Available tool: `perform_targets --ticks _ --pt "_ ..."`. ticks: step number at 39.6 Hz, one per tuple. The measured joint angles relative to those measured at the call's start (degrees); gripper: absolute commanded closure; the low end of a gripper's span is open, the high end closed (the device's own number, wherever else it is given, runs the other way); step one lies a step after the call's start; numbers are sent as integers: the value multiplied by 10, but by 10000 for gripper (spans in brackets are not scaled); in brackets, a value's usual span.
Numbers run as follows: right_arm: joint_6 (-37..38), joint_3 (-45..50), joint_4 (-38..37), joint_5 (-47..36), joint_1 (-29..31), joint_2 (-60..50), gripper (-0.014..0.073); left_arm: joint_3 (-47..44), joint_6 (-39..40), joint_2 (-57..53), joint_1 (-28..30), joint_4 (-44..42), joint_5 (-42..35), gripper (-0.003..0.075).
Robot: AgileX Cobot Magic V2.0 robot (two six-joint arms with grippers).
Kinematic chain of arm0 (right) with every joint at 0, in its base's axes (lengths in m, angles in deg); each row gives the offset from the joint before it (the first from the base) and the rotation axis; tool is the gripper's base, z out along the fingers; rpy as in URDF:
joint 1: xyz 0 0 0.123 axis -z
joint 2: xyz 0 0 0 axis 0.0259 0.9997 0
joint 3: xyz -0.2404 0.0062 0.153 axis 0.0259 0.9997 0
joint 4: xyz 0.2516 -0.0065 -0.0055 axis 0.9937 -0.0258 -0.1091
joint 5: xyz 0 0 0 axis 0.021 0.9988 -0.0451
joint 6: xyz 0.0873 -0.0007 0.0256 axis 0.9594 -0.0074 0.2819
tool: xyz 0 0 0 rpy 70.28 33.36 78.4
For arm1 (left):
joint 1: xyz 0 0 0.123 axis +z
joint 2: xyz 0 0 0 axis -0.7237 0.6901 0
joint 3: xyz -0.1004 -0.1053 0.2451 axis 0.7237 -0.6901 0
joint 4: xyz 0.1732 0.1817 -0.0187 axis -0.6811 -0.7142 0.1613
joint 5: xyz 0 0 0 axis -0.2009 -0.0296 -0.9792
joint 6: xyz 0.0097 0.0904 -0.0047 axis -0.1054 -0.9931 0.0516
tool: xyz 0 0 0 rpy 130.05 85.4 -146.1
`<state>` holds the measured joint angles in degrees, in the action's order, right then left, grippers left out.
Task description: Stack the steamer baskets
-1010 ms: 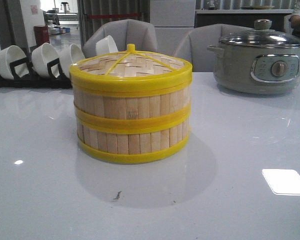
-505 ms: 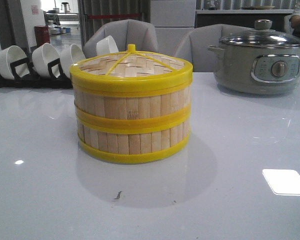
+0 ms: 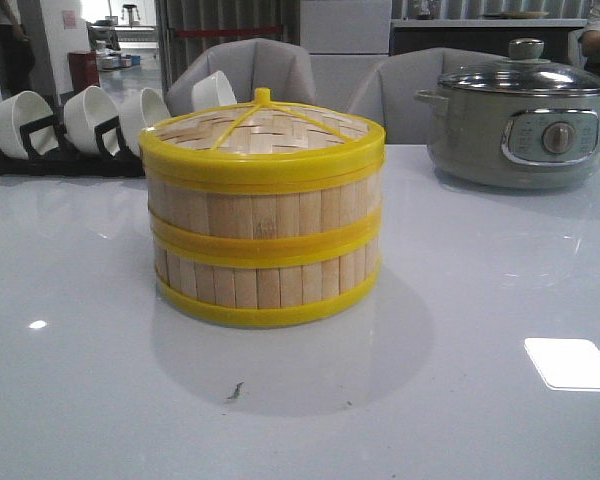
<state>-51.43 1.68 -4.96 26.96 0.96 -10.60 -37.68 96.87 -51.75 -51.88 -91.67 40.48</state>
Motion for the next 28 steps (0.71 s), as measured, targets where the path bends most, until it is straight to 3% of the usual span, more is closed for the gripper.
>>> perform_targets --ticks 19,28 --pt "0 0 0 0 0 0 547 0 -3 0 1 -9 0 632" --pt "0 0 0 0 0 0 547 0 -73 0 1 -5 -5 632"
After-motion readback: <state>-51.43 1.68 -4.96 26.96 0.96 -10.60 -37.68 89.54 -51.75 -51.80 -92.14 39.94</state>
